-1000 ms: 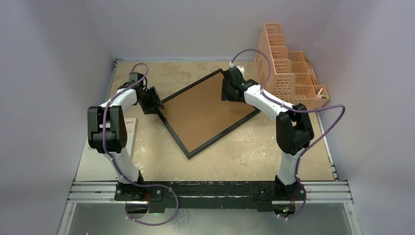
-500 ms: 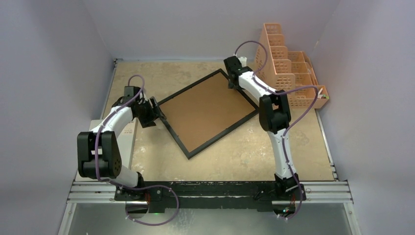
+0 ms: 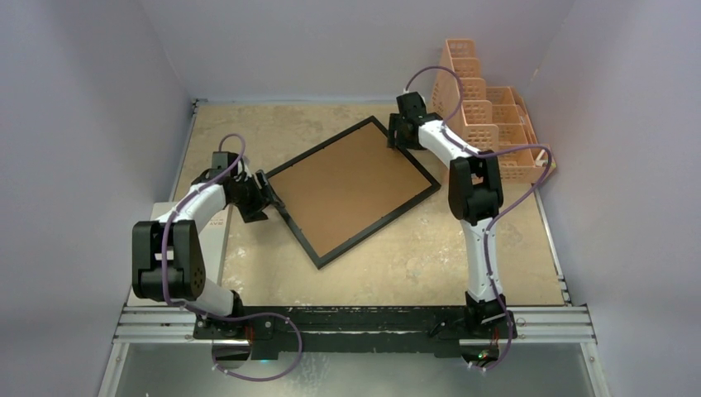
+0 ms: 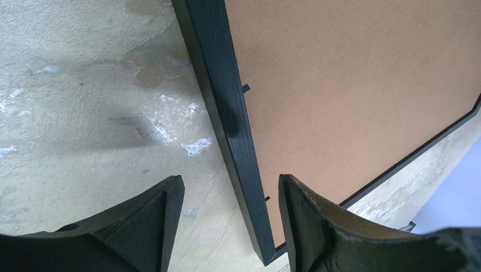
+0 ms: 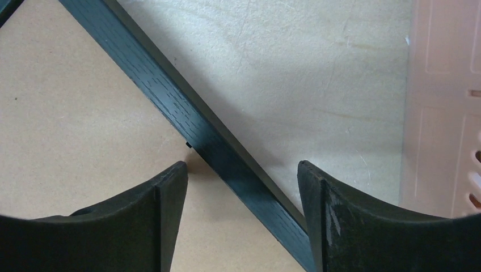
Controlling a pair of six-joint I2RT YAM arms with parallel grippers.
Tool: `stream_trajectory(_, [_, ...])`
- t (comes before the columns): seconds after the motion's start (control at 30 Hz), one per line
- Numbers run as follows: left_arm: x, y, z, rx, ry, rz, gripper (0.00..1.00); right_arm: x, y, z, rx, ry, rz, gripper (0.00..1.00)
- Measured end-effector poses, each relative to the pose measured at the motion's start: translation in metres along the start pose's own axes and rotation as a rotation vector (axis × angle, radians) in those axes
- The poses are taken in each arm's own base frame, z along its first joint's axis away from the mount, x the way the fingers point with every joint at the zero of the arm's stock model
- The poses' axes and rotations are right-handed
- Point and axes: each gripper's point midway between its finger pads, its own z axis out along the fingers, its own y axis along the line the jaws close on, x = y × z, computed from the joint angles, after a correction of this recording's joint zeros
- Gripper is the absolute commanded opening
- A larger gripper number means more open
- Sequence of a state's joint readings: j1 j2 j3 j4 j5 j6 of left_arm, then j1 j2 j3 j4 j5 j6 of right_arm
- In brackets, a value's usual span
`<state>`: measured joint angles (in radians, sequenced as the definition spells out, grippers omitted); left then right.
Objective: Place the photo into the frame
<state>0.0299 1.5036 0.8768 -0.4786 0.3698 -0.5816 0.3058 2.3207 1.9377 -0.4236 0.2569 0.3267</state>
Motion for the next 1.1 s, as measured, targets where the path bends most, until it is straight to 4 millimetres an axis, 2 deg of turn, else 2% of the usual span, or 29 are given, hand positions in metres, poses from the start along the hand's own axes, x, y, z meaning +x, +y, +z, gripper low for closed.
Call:
stream_trajectory(0.3, [0.007, 0.0, 0.01, 0.009, 0.03, -0.005, 0.64, 0.011, 0.022, -0.001, -0.17, 0.05, 0.002, 0.74])
stream_trajectory(0.47, [0.014, 0.01, 0.024, -0.029, 0.076, -0.023, 0.63, 0.017, 0.022, -0.006, -0.215, 0.051, -0.016, 0.73])
stream_trajectory(0.53, [0.012, 0.012, 0.027, -0.045, 0.091, -0.03, 0.62, 0.027, 0.021, -0.014, -0.235, 0.071, -0.016, 0.73])
stream_trajectory(0.77, [-0.011, 0.011, 0.035, -0.095, 0.092, -0.023, 0.61, 0.07, 0.024, -0.049, -0.271, 0.138, -0.034, 0.7])
stream_trajectory(0.93, [-0.028, 0.013, 0.038, -0.122, 0.088, 0.006, 0.61, 0.107, 0.016, -0.074, -0.245, 0.172, -0.034, 0.68])
stream_trajectory(1.1, [-0.055, 0.011, 0.046, -0.112, 0.056, 0.043, 0.61, 0.151, 0.014, -0.104, -0.225, 0.189, -0.025, 0.65])
